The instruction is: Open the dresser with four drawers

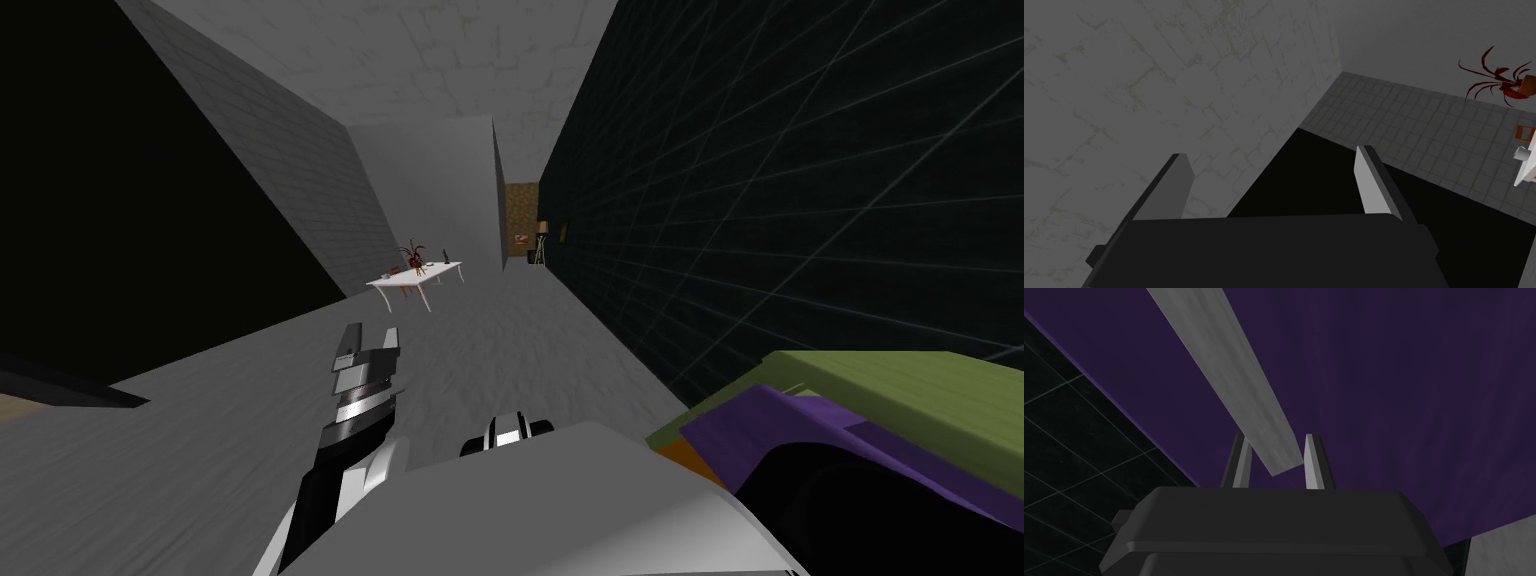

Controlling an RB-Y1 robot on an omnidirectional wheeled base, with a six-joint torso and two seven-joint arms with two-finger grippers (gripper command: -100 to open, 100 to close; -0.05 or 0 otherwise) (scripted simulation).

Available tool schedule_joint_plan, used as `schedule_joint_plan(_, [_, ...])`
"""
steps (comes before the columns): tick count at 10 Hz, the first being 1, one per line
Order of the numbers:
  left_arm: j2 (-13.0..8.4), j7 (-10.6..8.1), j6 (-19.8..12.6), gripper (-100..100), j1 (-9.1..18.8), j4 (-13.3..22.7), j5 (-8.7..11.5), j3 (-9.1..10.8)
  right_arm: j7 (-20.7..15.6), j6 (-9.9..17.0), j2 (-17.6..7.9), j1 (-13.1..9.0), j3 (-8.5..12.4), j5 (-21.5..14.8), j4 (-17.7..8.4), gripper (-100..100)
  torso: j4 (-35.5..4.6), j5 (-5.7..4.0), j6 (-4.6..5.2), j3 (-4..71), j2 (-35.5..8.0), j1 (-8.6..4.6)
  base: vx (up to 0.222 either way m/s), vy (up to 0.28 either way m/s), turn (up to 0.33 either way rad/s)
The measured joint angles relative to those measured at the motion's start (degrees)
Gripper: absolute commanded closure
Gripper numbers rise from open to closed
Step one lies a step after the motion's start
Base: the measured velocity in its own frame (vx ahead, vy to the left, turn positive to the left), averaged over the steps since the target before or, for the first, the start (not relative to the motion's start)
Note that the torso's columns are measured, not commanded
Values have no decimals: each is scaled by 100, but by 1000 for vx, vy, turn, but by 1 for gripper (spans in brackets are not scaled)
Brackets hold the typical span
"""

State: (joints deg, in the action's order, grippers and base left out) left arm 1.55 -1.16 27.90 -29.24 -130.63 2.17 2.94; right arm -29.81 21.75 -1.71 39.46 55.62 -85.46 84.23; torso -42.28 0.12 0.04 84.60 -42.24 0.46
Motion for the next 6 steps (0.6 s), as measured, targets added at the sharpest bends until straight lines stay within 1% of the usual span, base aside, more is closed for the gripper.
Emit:
schedule_joint_plan(1, [0, 0, 0, 0, 0, 0, 0, 0, 3, -8, 17, 19, 2, -9, 18, 100, 2, 3, 2, 3, 1, -2, 57, 163, -13])
schedule_joint_plan(3, [1, 0, 0, 0, 0, 0, 0, -1, -7, -25, 45, 60, 19, 3, 61, 100, 3, 11, 4, 7, 1, 4, 50, 227, -10])
schedule_joint_plan(4, [1, 0, 0, 0, 0, 0, 0, -1, -26, -38, 64, 76, 26, 23, 94, -100, 3, 19, 9, 4, -12, 7, 70, 118, -40])
schedule_joint_plan(6, [-1, 0, 0, 0, -1, 0, 0, 1, 22, -261, 38, 298, 101, 164, 126, -100, 6, -7, 4, 9, -2, -96, 109, -27, -39])
